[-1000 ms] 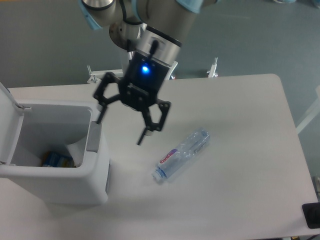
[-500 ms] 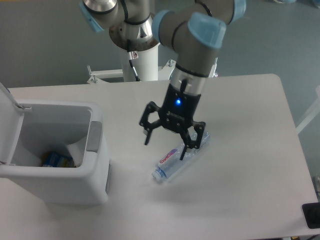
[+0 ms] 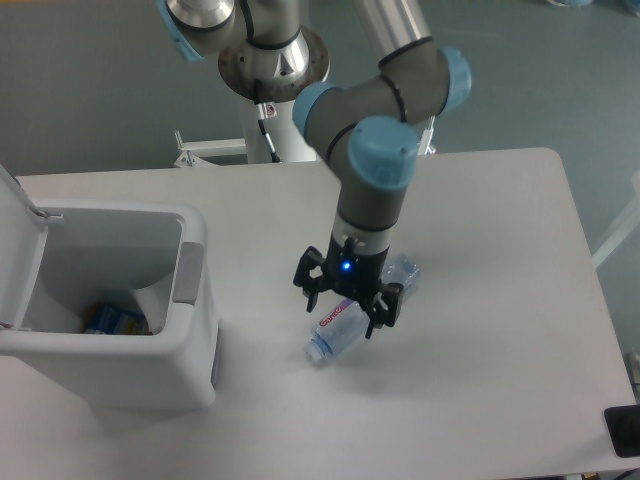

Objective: Place the trash in the trash can
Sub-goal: 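Move the open gripper back down to the clear water bottle, then grasp the water bottle by its cap end and lift it upright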

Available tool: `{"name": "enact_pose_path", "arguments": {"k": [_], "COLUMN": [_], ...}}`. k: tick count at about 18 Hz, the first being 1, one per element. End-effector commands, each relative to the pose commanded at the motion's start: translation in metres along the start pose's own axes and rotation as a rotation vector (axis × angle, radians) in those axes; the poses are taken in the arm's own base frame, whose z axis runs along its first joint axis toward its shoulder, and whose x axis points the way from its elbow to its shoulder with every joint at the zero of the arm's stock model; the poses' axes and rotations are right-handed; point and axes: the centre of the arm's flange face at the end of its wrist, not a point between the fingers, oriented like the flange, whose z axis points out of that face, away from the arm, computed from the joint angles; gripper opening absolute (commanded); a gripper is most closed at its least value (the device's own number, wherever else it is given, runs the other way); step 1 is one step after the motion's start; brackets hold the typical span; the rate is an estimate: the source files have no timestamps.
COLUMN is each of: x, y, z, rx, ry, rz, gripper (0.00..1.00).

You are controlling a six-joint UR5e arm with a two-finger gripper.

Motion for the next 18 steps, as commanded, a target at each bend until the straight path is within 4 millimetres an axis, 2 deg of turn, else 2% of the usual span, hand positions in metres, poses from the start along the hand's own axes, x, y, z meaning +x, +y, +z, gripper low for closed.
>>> {"name": "enact_pose_path", "arguments": {"k": [6, 18], "x": [0.018, 0.02], "y": [-0.008, -0.023], "z": [0.036, 0.082], "rx": [-0.134, -0.325], "ry": [-0.018, -0.118], "rz": [0.05, 0.087], "gripper": [1.0, 1.0]}}
